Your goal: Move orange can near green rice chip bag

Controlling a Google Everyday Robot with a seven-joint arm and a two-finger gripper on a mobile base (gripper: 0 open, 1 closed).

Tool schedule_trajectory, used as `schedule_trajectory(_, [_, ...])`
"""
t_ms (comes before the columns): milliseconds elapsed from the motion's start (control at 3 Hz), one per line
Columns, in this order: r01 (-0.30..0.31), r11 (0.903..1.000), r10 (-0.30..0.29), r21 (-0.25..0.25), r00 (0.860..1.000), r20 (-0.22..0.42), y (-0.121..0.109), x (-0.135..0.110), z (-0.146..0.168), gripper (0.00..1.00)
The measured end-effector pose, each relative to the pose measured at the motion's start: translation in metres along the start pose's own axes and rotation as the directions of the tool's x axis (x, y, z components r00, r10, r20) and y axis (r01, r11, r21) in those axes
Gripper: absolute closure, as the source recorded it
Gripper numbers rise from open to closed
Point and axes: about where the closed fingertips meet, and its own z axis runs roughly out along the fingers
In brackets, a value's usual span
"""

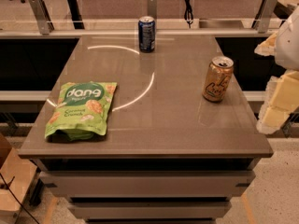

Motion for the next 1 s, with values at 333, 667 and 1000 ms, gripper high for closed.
schedule_trajectory(333, [0.0, 1.0, 0.0, 0.0, 1.0, 0.0, 0.0, 0.0, 0.0, 0.0])
schedule_trajectory(667, [-0.011, 0.9999, 0.01, 0.006, 0.999, 0.048, -0.005, -0.001, -0.002, 0.0])
schedule_trajectory(1000, [-0.021, 0.9997, 0.019, 0.012, 0.992, 0.125, -0.019, -0.004, 0.001, 0.0])
